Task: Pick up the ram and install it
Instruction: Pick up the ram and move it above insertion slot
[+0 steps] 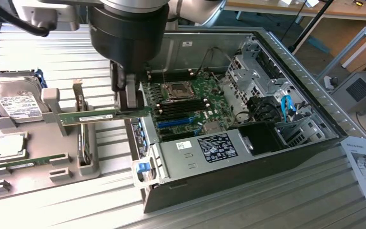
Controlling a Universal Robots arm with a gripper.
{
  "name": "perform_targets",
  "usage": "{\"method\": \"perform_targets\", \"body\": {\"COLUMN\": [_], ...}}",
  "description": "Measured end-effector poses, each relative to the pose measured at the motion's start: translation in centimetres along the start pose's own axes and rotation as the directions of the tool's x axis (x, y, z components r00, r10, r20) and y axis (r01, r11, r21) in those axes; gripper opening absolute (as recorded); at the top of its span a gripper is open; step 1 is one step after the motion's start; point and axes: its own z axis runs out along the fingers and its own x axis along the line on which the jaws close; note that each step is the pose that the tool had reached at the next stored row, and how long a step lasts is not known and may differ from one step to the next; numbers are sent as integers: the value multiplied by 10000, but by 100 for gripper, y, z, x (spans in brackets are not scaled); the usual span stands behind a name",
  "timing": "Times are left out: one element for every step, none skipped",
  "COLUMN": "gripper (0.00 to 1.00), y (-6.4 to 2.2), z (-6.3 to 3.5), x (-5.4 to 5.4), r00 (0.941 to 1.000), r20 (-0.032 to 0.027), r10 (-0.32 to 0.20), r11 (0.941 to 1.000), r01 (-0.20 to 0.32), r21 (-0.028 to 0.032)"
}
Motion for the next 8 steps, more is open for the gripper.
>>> {"method": "perform_targets", "body": {"gripper": [12,12,12,12,12,12,12,12], "y": [-30,-76,-149,-185,-218,-242,-271,-317], "z": [-1,-2,-4,-5,-6,-7,-7,-9], "x": [-1,-3,-6,-7,-9,-10,-11,-13], "r00": [10000,10000,10000,10000,10000,10000,10000,10000], "r20": [1,1,1,0,0,0,1,0], "r10": [0,0,0,0,0,0,0,1], "r11": [10000,10000,10000,10000,10000,10000,10000,10000], "r01": [0,0,0,0,0,0,0,-1], "r21": [0,-1,-3,-4,-4,-6,-5,-7]}}
